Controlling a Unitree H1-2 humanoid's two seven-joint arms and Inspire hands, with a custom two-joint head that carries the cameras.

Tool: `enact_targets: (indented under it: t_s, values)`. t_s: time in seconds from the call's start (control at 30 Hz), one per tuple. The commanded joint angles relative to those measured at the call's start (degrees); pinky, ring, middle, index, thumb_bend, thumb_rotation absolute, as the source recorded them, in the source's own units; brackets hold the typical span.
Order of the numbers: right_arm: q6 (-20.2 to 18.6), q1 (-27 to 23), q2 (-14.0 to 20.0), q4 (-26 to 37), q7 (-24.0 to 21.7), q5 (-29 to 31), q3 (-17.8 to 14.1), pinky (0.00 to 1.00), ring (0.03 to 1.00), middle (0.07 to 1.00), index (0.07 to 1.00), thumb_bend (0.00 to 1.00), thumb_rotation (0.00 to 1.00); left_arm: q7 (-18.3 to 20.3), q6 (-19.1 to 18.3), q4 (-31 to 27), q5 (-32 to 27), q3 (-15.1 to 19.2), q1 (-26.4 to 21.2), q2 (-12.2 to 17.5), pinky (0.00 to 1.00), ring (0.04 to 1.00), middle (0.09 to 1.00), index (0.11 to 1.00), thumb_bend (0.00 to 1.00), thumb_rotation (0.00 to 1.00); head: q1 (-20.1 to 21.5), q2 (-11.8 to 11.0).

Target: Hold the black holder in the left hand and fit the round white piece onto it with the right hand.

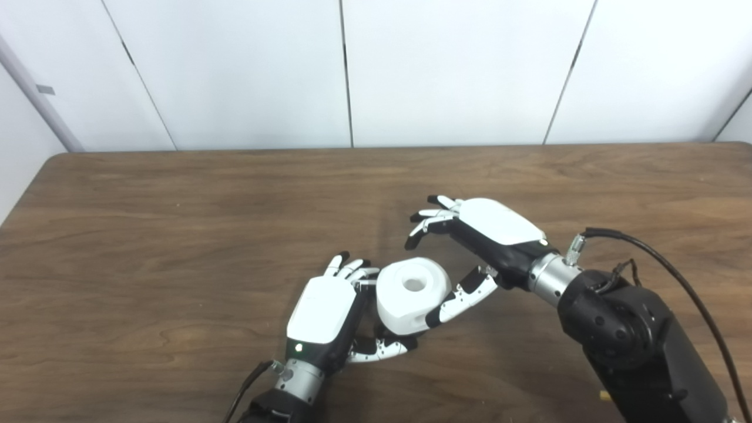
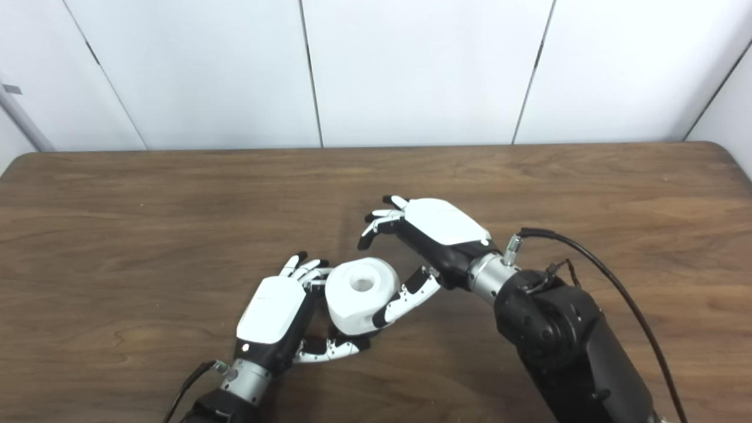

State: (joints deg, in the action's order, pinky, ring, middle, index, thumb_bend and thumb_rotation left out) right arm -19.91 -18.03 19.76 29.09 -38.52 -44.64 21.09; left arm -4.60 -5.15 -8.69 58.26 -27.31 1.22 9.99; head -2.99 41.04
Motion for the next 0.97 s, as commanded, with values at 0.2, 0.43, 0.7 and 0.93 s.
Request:
enact_targets:
  t_s: [0.2,0.43,0.7,0.93]
  values:
    - [0.0,-1.4,0.6,1.9,-0.9,0.0,-1.7,1.00,1.000,0.941,0.753,1.00,0.34,2.6,-0.2,1.6,1.1,-1.0,0.4,0.5,0.97,0.870,0.775,0.486,0.52,0.05,0.2,0.1]
    - [-0.8,-1.2,2.6,3.6,-3.6,0.5,-3.2,1.00,1.000,0.944,0.753,1.00,0.36,2.3,0.0,1.9,0.9,-0.9,0.2,0.7,0.97,0.868,0.773,0.486,0.52,0.05,0.7,0.1]
    - [-2.2,-0.1,4.5,5.8,-5.1,2.0,-5.3,1.00,1.000,0.941,0.757,1.00,0.34,1.9,0.5,2.3,0.8,-0.5,0.1,0.9,0.96,0.863,0.768,0.486,0.52,0.05,1.0,0.0]
    - [-3.1,0.4,5.0,6.9,-5.5,2.5,-6.7,1.00,1.000,0.946,0.787,1.00,0.35,1.4,0.8,2.7,1.0,-0.3,0.1,0.9,0.96,0.862,0.766,0.486,0.52,0.05,1.1,0.0]
